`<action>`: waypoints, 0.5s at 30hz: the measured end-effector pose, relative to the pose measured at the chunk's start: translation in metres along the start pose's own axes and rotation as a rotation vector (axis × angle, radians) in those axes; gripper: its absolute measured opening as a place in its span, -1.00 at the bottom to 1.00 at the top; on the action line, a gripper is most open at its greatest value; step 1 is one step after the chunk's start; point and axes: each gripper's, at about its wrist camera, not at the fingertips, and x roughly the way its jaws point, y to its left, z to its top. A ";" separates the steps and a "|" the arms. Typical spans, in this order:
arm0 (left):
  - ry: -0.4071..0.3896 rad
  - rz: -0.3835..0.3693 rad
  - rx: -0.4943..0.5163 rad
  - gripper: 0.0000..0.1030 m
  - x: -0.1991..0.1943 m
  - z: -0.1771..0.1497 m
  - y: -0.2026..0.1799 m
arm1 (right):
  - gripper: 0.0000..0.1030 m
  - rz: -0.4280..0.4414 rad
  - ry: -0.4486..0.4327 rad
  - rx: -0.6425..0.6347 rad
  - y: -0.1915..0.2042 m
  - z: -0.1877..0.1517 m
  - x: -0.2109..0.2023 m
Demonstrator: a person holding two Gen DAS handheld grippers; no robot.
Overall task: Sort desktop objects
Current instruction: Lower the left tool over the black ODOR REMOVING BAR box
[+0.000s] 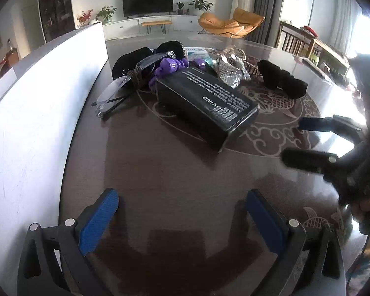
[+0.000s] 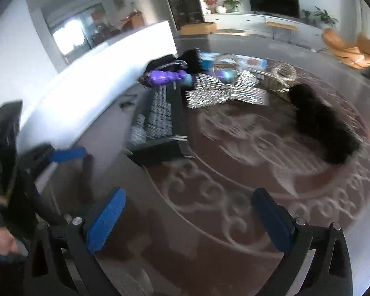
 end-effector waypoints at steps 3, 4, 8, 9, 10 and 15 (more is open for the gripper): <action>0.003 0.004 0.000 1.00 0.001 0.000 0.000 | 0.99 -0.117 0.002 0.035 -0.018 -0.009 -0.007; 0.005 0.007 0.003 1.00 0.001 0.000 -0.001 | 0.99 -0.168 0.019 0.029 -0.022 -0.011 -0.009; 0.024 -0.018 0.056 1.00 0.003 0.002 -0.011 | 1.00 -0.237 0.014 0.032 -0.026 -0.022 -0.017; 0.031 -0.029 0.056 1.00 0.006 0.007 -0.016 | 1.00 -0.247 0.011 0.040 -0.025 -0.022 -0.019; 0.037 -0.039 0.042 1.00 0.008 0.012 -0.019 | 1.00 -0.251 0.011 0.042 -0.024 -0.023 -0.019; 0.072 -0.124 -0.107 1.00 0.017 0.038 -0.018 | 1.00 -0.249 0.011 0.043 -0.023 -0.024 -0.021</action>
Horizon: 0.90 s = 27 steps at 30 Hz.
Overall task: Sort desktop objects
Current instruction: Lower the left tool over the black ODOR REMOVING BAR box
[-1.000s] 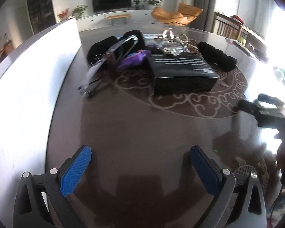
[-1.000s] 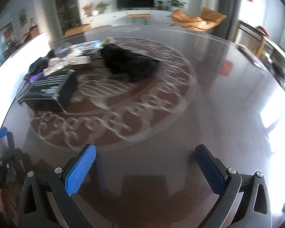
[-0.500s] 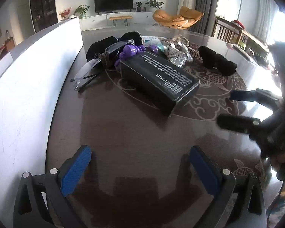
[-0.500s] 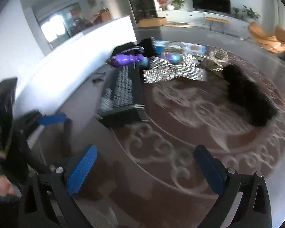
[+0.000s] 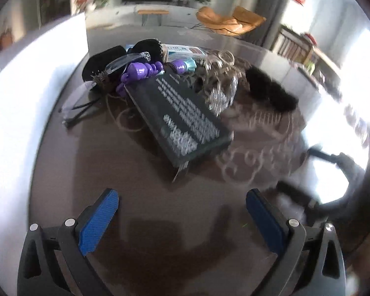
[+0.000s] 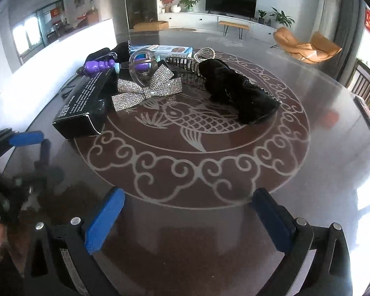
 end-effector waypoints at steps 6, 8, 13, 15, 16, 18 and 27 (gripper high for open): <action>-0.012 -0.001 -0.036 1.00 0.000 0.020 0.003 | 1.00 0.000 0.000 0.000 0.000 0.000 0.000; -0.025 0.004 -0.037 1.00 -0.002 0.027 0.004 | 1.00 0.000 0.000 0.000 0.000 0.000 0.000; -0.042 0.046 -0.029 1.00 0.005 0.049 0.002 | 1.00 0.000 0.000 -0.001 0.000 0.001 -0.001; -0.034 0.057 -0.025 1.00 0.012 0.051 0.003 | 1.00 0.000 0.000 -0.001 0.000 0.001 -0.001; -0.025 0.065 -0.019 1.00 0.016 0.052 0.002 | 1.00 0.000 0.000 -0.001 0.000 0.001 -0.001; -0.009 0.085 -0.005 1.00 0.024 0.053 0.004 | 1.00 0.001 0.000 -0.001 0.000 0.001 0.000; -0.005 0.041 -0.032 1.00 0.026 0.042 0.016 | 1.00 0.001 0.000 -0.001 0.000 0.001 0.000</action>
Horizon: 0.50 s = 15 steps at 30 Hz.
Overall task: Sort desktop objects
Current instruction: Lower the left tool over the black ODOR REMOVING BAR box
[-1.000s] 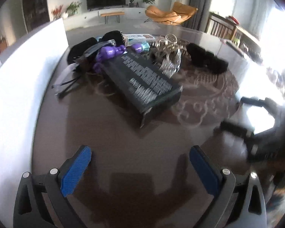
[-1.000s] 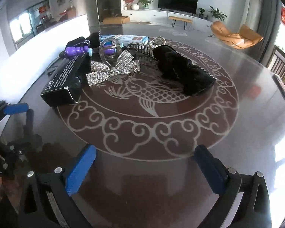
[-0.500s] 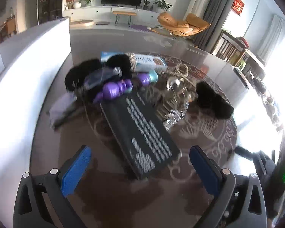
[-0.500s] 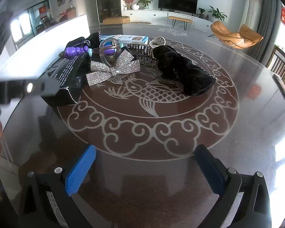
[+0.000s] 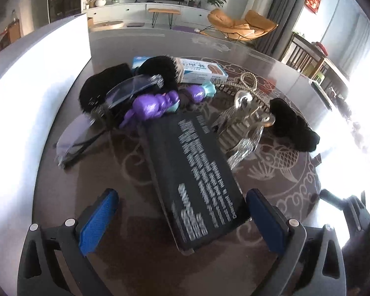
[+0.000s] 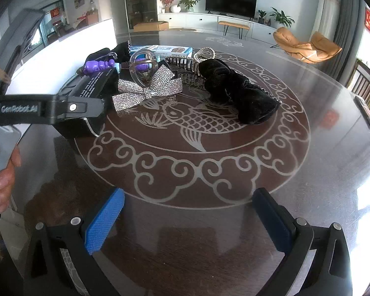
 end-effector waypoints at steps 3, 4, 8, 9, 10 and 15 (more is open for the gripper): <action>0.008 0.015 0.022 1.00 -0.006 -0.012 0.012 | 1.00 0.000 0.000 0.000 0.000 0.000 0.001; 0.006 0.014 0.028 1.00 -0.009 -0.015 0.016 | 1.00 0.000 0.000 0.000 0.000 0.000 0.000; -0.051 -0.021 0.025 1.00 -0.024 -0.012 0.019 | 1.00 0.000 0.000 0.000 0.000 0.000 0.000; -0.070 -0.041 0.038 1.00 -0.028 -0.007 0.013 | 1.00 0.000 0.000 0.000 0.000 0.000 0.001; -0.076 -0.042 0.057 1.00 -0.029 -0.003 0.009 | 1.00 0.000 0.000 0.000 0.000 0.000 0.001; 0.027 0.030 0.208 1.00 0.005 0.015 -0.018 | 1.00 0.001 0.000 0.000 0.000 0.000 0.001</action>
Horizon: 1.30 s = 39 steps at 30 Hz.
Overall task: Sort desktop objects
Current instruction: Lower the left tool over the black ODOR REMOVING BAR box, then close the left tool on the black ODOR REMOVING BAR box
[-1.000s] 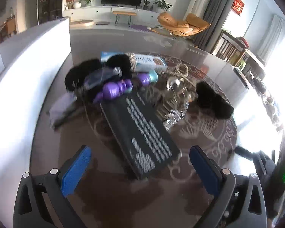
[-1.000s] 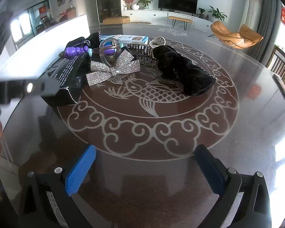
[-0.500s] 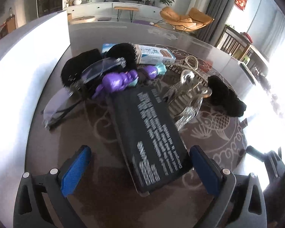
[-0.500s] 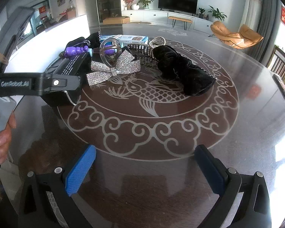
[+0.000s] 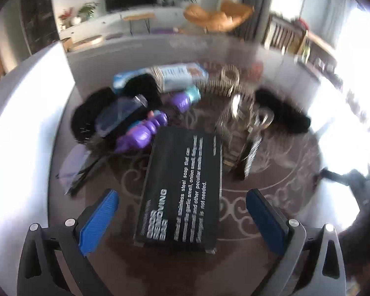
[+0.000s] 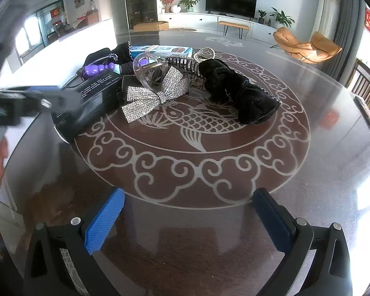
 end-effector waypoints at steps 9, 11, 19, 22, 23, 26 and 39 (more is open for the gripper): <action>0.012 0.006 0.087 1.00 0.027 0.008 -0.009 | 1.00 0.000 0.000 0.000 0.000 0.000 -0.001; 0.007 0.004 0.090 1.00 0.030 0.012 -0.010 | 1.00 0.000 0.000 0.000 0.000 0.000 0.000; 0.013 0.001 0.098 1.00 0.031 0.016 -0.014 | 1.00 0.000 0.000 0.000 0.000 0.001 0.000; -0.044 0.009 0.093 0.70 0.024 0.008 -0.015 | 1.00 0.000 0.000 0.000 0.000 0.001 -0.001; -0.066 0.009 0.097 0.34 0.020 0.006 -0.017 | 1.00 0.000 0.000 0.000 0.000 0.001 0.000; -0.080 0.002 0.087 0.12 0.010 -0.005 -0.016 | 1.00 0.000 0.000 0.000 0.000 0.001 0.000; -0.128 0.020 0.061 0.13 -0.012 -0.050 -0.004 | 1.00 0.004 -0.001 0.001 -0.002 -0.002 -0.001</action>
